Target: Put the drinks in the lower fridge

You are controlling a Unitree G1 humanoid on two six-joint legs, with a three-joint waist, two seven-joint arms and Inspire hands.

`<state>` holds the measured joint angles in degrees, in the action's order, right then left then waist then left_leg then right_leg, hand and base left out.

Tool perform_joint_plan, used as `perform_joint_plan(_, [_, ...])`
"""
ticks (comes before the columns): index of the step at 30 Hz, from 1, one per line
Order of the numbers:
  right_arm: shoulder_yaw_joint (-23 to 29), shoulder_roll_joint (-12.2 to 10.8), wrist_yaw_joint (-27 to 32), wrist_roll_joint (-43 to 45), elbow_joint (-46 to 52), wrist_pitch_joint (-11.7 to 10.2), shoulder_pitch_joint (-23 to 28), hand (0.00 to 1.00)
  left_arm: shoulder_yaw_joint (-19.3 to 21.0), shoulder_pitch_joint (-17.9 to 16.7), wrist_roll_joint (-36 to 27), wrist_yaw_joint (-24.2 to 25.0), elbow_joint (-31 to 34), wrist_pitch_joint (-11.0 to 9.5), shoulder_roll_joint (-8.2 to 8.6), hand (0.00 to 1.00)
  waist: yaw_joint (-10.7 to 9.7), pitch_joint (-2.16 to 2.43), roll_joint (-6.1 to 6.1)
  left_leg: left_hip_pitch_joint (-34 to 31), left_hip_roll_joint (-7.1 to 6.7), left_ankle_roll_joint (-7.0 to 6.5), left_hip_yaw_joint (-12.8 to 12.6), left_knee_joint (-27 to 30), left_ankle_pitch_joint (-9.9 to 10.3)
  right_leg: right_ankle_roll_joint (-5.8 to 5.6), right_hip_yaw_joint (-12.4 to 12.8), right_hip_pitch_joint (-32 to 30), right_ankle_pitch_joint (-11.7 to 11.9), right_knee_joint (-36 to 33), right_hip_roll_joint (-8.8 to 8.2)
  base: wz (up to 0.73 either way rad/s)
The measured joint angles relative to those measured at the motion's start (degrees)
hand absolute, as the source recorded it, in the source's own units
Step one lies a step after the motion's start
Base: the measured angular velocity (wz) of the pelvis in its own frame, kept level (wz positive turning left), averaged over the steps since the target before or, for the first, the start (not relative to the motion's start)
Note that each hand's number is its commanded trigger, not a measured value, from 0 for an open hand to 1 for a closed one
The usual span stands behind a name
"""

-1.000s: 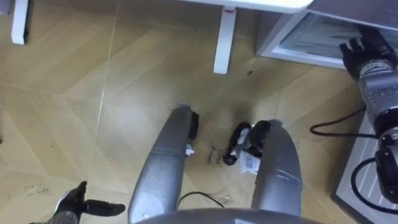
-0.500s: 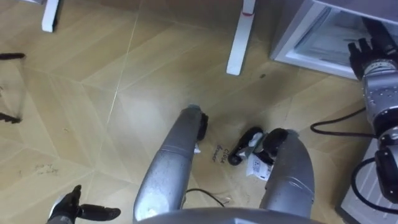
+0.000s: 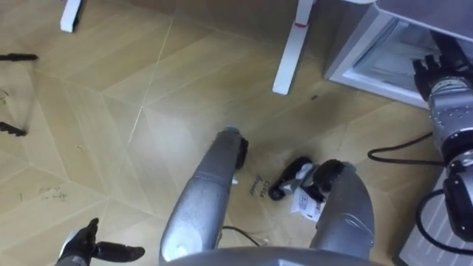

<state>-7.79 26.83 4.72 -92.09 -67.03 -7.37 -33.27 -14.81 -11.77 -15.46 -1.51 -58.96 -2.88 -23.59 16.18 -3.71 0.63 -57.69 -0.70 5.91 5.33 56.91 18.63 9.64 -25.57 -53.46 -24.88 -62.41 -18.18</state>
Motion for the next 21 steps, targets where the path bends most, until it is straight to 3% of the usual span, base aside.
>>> perform_joint_plan(3, [0.08,-0.36,-2.47,0.02,-2.44,0.50,0.42,0.00,0.05,0.37,-0.24,0.89,0.56,0.07,-0.05,0.00,-0.31,0.11,-0.14,2.36,-0.08,-0.81,0.41,-2.97,-0.76,-0.87,-1.59,3.34,1.02,3.30,0.12,0.18])
perform_joint_plan(8, [0.16,-0.34,-7.67,0.48,-4.39,2.56,1.93,0.00,0.03,1.30,-0.69,1.17,0.85,0.08,-0.04,0.00,-0.42,0.14,0.01,5.80,0.01,-1.54,1.29,-7.35,-3.46,-2.16,-2.78,7.54,3.19,8.81,1.76,0.05])
perform_joint_plan(13, [0.05,-0.33,-14.13,4.22,-6.87,4.47,5.12,0.00,0.04,4.35,-0.69,2.26,-0.77,-0.08,0.19,0.00,-0.75,0.20,0.33,8.70,-0.15,-2.29,1.15,-8.35,-3.07,-3.07,-2.78,10.67,4.23,11.29,2.40,-0.03])
perform_joint_plan(16, [0.11,-0.31,-17.43,7.22,-7.31,6.00,7.76,0.00,0.11,4.47,-0.68,2.29,-1.25,-0.10,0.45,0.00,-2.57,0.36,0.56,11.50,-0.67,-3.23,1.03,-9.41,-2.66,-4.30,-2.79,13.64,4.39,12.71,2.56,0.03])
perform_joint_plan(21, [0.32,-0.33,-22.88,12.35,-8.79,7.45,14.05,0.00,1.64,4.43,-0.57,3.51,-5.26,-0.08,0.50,0.00,-4.98,1.52,0.91,16.41,0.06,-4.39,0.83,-10.49,-1.02,-6.33,-2.38,19.27,5.42,16.92,4.58,-0.09])
